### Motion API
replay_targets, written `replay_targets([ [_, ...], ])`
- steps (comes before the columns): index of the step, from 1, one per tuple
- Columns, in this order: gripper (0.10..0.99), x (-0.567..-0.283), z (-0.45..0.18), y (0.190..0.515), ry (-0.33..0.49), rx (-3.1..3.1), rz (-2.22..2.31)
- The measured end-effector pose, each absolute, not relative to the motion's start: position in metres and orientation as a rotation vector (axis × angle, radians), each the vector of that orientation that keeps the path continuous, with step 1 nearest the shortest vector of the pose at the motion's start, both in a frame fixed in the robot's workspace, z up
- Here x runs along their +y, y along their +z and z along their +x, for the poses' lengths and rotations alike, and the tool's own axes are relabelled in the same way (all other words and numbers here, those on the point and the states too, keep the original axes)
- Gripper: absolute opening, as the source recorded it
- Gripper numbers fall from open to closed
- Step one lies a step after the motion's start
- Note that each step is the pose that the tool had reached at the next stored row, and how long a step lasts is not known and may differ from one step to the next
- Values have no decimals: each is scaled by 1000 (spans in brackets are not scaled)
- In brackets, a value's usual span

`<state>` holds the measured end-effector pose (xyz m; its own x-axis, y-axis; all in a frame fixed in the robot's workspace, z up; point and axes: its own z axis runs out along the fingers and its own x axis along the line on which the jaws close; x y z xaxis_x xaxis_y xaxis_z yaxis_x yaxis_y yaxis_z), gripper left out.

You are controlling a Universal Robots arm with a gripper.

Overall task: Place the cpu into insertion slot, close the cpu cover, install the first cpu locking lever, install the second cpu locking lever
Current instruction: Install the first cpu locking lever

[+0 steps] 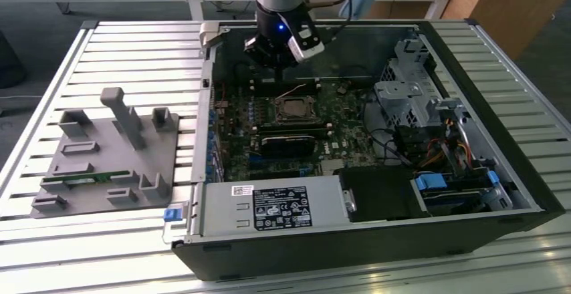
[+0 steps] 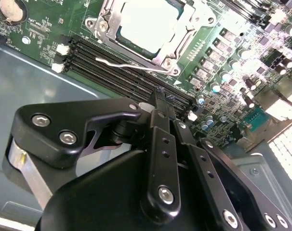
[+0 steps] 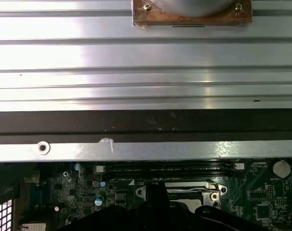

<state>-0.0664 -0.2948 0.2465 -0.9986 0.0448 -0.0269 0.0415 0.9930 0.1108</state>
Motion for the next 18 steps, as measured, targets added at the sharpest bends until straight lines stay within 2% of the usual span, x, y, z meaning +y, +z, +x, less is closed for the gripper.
replay_targets([
  [18,106,-295,-63,242,172,3107,67],
])
